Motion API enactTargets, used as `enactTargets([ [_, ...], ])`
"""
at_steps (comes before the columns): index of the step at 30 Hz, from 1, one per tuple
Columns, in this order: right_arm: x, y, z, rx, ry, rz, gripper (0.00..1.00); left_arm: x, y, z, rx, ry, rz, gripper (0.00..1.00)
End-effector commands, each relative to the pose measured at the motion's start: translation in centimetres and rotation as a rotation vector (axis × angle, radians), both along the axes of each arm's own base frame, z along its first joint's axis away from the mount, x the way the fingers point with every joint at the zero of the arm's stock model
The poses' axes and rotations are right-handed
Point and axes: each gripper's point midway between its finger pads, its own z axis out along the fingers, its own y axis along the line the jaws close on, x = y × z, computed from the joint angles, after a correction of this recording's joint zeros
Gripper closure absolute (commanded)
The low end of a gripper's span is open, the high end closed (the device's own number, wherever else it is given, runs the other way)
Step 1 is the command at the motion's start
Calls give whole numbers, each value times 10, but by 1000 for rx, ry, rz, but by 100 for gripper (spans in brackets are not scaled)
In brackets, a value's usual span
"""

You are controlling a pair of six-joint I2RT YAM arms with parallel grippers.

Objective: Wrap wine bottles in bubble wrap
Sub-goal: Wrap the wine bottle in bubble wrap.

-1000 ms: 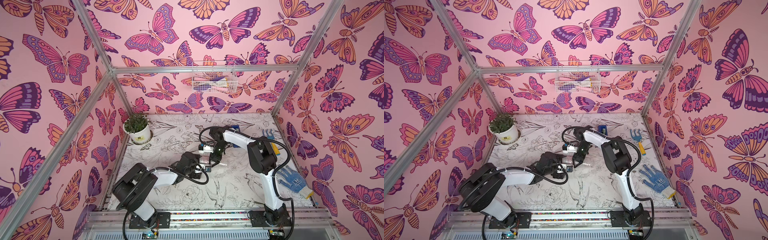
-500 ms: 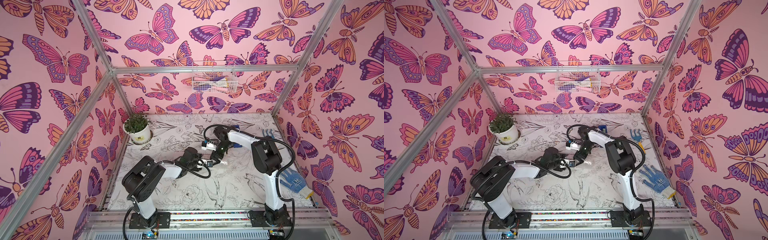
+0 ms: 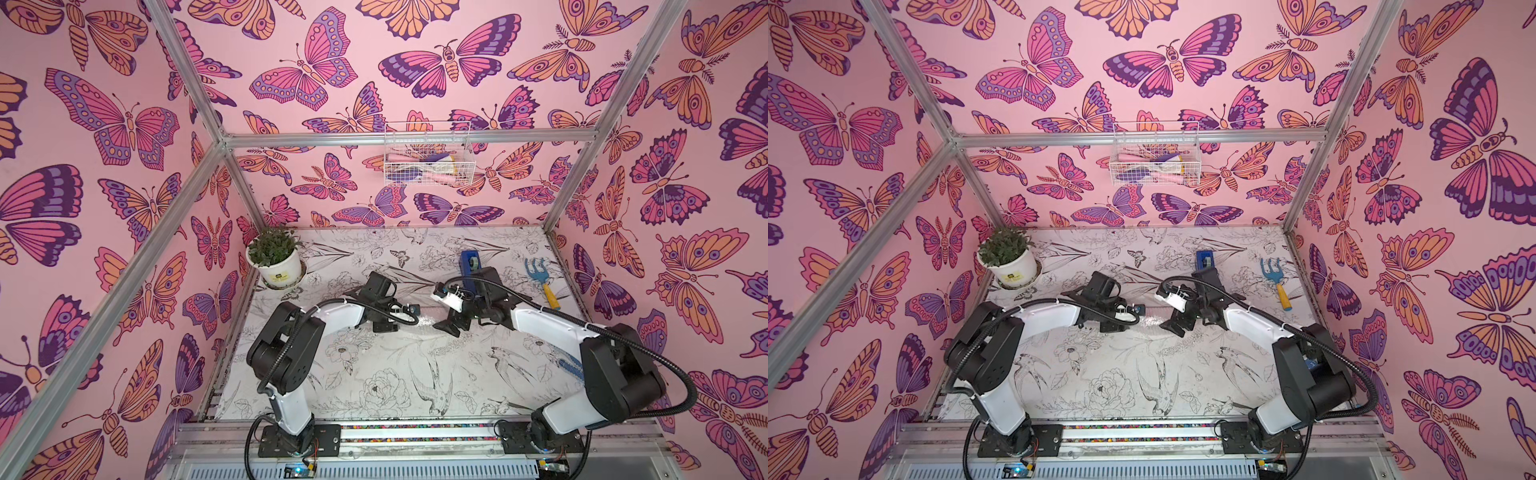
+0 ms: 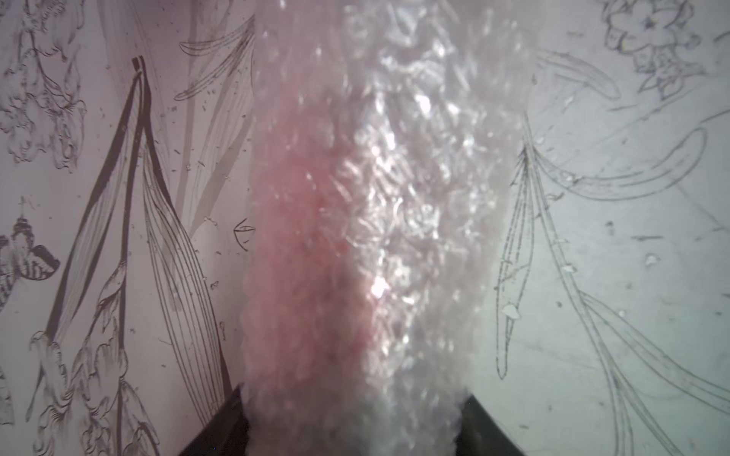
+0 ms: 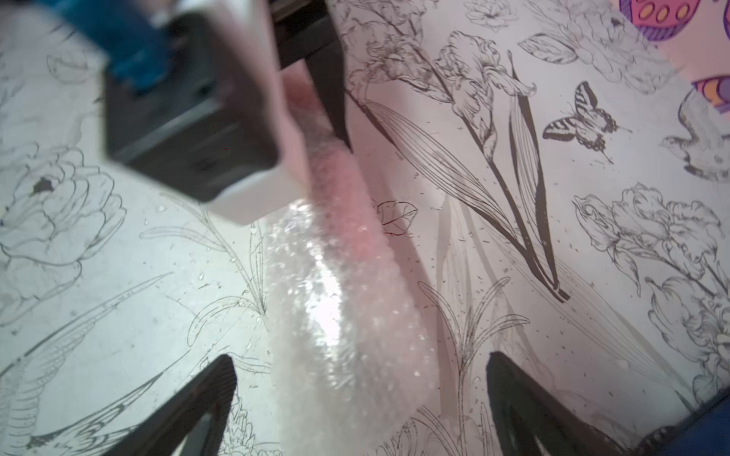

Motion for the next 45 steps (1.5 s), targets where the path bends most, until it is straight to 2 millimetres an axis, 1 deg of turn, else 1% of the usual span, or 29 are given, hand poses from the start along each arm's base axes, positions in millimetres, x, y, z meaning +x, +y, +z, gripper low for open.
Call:
enactTargets([
  [1, 6, 19, 10, -38, -244, 126, 1, -51, 18, -22, 75, 316, 7, 57],
  [4, 5, 32, 6, -46, -296, 159, 1, -54, 17, -18, 91, 424, 9, 55],
  [6, 9, 41, 7, -32, -332, 168, 1, -58, 19, -19, 121, 494, 9, 53],
  [7, 11, 45, 11, -19, -348, 172, 1, -59, 20, -21, 138, 517, 6, 53],
  [8, 13, 48, 3, -23, -332, 177, 1, -59, 22, -24, 155, 527, 10, 53],
  [12, 18, 55, -14, -55, -257, 198, 1, -58, 26, -30, 186, 540, 22, 51],
  [16, 14, 59, -29, -68, -207, 225, 5, -57, 29, -29, 183, 542, 32, 47],
  [17, 14, 59, -32, -70, -197, 225, 6, -57, 30, -30, 184, 546, 34, 46],
  [19, 13, 61, -35, -77, -175, 233, 11, -55, 33, -30, 186, 546, 41, 40],
  [22, 11, 64, -41, -101, -134, 255, 12, -53, 34, -31, 186, 544, 46, 33],
  [26, 8, 68, -48, -143, -89, 279, 13, -51, 37, -29, 177, 544, 59, 28],
  [28, 5, 70, -52, -165, -65, 285, 16, -50, 40, -29, 173, 547, 68, 26],
  [32, 4, 73, -58, -160, -1, 234, 21, -50, 44, -32, 178, 541, 80, 26],
  [36, -4, 72, -66, -164, 21, 218, 22, -50, 47, -37, 191, 538, 88, 32],
  [38, -5, 70, -68, -163, 30, 199, 18, -50, 48, -40, 200, 543, 96, 37],
  [41, 0, 66, -63, -152, 13, 129, 12, -49, 50, -45, 219, 551, 115, 46],
  [45, 6, 63, -42, -97, -37, 64, 3, -48, 51, -48, 226, 563, 146, 52],
])
